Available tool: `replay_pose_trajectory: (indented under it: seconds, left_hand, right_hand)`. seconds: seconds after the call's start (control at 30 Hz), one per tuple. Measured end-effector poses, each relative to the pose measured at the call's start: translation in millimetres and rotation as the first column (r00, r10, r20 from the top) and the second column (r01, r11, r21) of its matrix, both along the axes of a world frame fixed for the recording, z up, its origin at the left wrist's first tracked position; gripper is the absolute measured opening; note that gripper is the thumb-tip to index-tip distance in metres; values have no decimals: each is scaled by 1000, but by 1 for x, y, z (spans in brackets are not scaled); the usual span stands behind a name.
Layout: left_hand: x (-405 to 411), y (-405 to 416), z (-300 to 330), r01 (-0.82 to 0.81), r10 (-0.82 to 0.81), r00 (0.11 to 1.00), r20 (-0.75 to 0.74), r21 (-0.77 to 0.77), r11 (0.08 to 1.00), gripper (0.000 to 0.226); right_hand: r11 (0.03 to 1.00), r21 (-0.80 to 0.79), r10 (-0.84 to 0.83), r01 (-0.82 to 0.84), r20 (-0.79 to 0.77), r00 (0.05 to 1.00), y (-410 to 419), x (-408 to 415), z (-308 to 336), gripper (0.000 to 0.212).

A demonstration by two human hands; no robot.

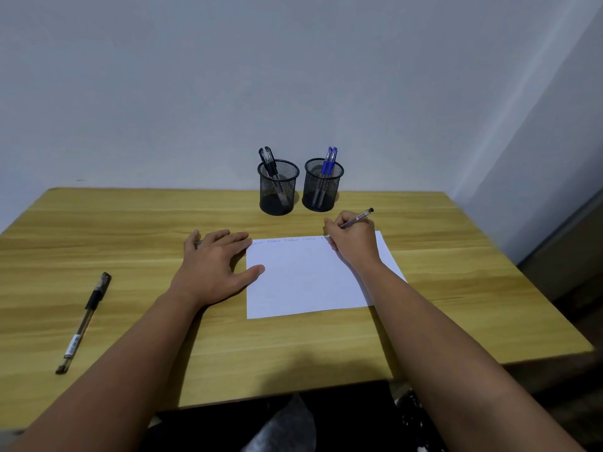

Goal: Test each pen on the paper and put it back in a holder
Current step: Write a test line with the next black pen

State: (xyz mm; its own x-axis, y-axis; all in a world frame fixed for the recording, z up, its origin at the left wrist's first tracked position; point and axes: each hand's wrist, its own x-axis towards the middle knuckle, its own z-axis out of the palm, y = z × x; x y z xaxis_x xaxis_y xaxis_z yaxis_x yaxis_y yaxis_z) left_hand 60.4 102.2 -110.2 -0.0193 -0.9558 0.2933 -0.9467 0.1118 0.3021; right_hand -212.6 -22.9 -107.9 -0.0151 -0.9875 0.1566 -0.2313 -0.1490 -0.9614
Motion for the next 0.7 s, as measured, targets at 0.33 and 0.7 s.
replay_pose_trajectory:
  seconds: [0.33, 0.7]
  left_hand:
    - [0, 0, -1, -3, 3, 1000, 9, 8, 1000, 78]
    - [0, 0, -1, -4, 4, 1000, 0, 5, 1000, 77]
  right_hand:
    - [997, -43, -65, 60, -113, 991, 3, -2, 1, 34]
    - [997, -33, -78, 76, -70, 994, -2, -2, -3, 40]
